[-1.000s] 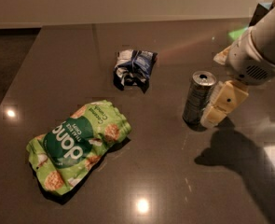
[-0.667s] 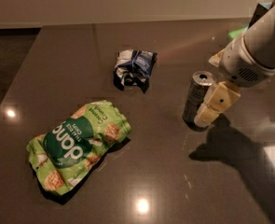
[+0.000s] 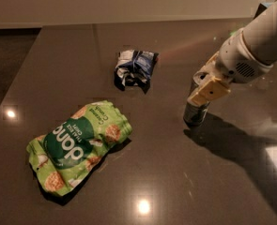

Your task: Pick redbull can

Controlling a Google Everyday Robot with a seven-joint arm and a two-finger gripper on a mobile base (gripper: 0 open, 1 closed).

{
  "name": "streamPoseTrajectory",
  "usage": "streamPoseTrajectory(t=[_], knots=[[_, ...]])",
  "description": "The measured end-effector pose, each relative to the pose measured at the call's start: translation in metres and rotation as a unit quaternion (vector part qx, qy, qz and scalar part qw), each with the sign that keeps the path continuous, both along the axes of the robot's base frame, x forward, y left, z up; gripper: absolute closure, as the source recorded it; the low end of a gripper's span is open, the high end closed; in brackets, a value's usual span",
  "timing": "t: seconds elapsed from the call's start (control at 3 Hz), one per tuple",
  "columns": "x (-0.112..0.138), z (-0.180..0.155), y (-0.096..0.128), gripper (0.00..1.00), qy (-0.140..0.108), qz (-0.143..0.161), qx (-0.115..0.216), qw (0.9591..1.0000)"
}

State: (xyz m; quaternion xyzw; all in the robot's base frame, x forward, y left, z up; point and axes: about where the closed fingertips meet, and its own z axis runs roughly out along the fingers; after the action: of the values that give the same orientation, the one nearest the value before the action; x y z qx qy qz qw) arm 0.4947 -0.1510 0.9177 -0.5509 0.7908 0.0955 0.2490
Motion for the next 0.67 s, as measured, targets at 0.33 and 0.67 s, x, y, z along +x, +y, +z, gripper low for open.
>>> streamPoseTrajectory(t=[0.33,0.67], knots=[[0.001,0.007,0.004,0.71,0.003,0.010,0.014,0.9999],[0.002,0.023,0.012,0.95,0.000,0.029,0.026,0.9993]])
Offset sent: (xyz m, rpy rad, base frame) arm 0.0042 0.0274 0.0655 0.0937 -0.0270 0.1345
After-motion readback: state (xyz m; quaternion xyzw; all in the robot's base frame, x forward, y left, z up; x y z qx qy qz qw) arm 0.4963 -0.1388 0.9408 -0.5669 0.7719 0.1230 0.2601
